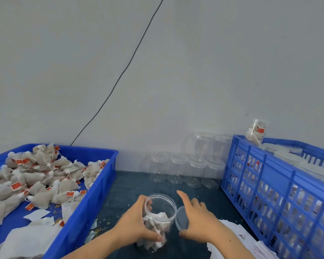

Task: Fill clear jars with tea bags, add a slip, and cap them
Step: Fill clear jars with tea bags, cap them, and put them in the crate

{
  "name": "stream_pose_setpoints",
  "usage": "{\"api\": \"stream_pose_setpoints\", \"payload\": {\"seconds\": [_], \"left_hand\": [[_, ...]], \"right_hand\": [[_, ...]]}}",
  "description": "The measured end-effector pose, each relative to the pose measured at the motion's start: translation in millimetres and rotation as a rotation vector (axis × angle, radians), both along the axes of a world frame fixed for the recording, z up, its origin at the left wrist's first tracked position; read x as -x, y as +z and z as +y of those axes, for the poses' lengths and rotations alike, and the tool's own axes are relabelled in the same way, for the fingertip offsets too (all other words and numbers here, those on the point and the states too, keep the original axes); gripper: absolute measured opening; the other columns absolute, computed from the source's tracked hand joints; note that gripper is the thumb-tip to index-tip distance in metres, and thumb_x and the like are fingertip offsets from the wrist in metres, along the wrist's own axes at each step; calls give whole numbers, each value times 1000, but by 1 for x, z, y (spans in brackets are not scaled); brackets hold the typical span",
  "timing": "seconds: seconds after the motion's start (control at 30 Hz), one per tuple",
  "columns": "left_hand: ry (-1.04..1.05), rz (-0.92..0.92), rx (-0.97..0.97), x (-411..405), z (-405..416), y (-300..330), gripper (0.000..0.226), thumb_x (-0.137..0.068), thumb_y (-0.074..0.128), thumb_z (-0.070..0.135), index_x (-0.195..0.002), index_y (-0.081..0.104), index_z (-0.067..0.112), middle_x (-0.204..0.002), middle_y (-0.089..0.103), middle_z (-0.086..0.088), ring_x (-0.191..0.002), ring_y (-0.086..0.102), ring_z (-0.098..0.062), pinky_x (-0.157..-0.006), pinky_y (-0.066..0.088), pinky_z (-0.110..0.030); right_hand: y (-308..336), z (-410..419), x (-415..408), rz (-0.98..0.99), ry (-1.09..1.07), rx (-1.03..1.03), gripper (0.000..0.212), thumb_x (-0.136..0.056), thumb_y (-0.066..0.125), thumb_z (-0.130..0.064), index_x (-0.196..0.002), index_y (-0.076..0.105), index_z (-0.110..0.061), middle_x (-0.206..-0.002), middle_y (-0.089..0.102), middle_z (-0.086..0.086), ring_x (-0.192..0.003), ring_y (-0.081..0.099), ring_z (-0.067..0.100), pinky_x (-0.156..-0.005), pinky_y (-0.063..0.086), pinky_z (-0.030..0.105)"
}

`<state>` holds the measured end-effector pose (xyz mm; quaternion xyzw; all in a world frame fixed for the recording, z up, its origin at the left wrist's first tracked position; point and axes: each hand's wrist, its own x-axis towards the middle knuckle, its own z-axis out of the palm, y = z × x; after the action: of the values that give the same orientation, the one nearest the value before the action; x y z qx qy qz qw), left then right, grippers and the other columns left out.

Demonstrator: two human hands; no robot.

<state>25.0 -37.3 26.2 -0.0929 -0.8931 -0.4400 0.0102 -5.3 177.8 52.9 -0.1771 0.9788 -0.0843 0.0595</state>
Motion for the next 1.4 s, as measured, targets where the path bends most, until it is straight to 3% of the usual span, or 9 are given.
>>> {"api": "stream_pose_setpoints", "payload": {"seconds": [0.23,0.43,0.53,0.7,0.83,0.97,1.1,1.27,1.4], "left_hand": [[44,79,-125,-1,-3,11,91,-47,84,46,-117,27,37,-122,41,11,-104,58,-5,-99,46,-31],[81,135,-157,-4,-1,16,92,-49,81,47,-120,22,47,-118,36,11,-112,49,-3,-99,43,-26],[95,171,-202,-7,2,20,98,-46,77,52,-127,23,43,-119,35,11,-117,48,-8,-103,44,-33],[67,242,-297,-10,3,30,98,-46,81,54,-129,30,51,-118,42,9,-109,54,-2,-97,48,-25],[19,272,-297,-13,2,29,91,-47,84,50,-126,39,56,-114,44,10,-103,58,1,-91,52,-25],[-9,234,-309,-14,2,30,93,-48,87,49,-129,42,49,-116,47,13,-106,59,-2,-92,52,-28],[71,126,-572,-13,-2,37,81,-57,85,52,-130,48,44,-123,56,10,-109,61,-5,-93,52,-29],[112,-356,-1053,-11,-9,41,57,-73,62,57,-118,65,21,-111,71,-13,-102,68,-33,-88,55,-52],[81,-480,-1213,-13,-2,39,62,-70,71,50,-119,65,13,-111,64,-23,-100,62,-36,-77,57,-53]], "right_hand": [[25,-15,2,112,101,-171,113,-80,71,-31,-147,-20,-41,-139,31,16,-125,36,35,-106,33,43],[53,-12,3,71,181,338,128,-67,80,-27,-132,-23,-65,-117,37,-2,-85,55,13,-75,54,28],[60,-11,-1,73,224,640,127,-62,86,-40,-134,-16,-67,-129,29,-17,-118,48,6,-93,49,25],[54,-28,-10,6,255,930,82,-64,69,-70,-131,21,-64,-123,38,-28,-119,41,-14,-86,44,7],[50,-41,-15,48,291,757,72,-68,57,-80,-131,24,-65,-127,29,-41,-123,31,-20,-90,34,12],[50,-47,-15,120,225,737,62,-70,58,-70,-126,31,-65,-126,39,-32,-116,38,-17,-88,37,13],[54,-44,-10,178,127,944,48,-83,68,-48,-122,43,-59,-127,45,-26,-112,40,-21,-85,36,9],[56,-46,-5,151,12,1119,47,-86,65,-42,-127,46,-51,-137,45,-16,-126,45,6,-108,40,42],[50,-55,-7,155,28,1079,54,-83,65,-47,-129,40,-54,-139,38,-20,-127,38,2,-101,37,28]]}}
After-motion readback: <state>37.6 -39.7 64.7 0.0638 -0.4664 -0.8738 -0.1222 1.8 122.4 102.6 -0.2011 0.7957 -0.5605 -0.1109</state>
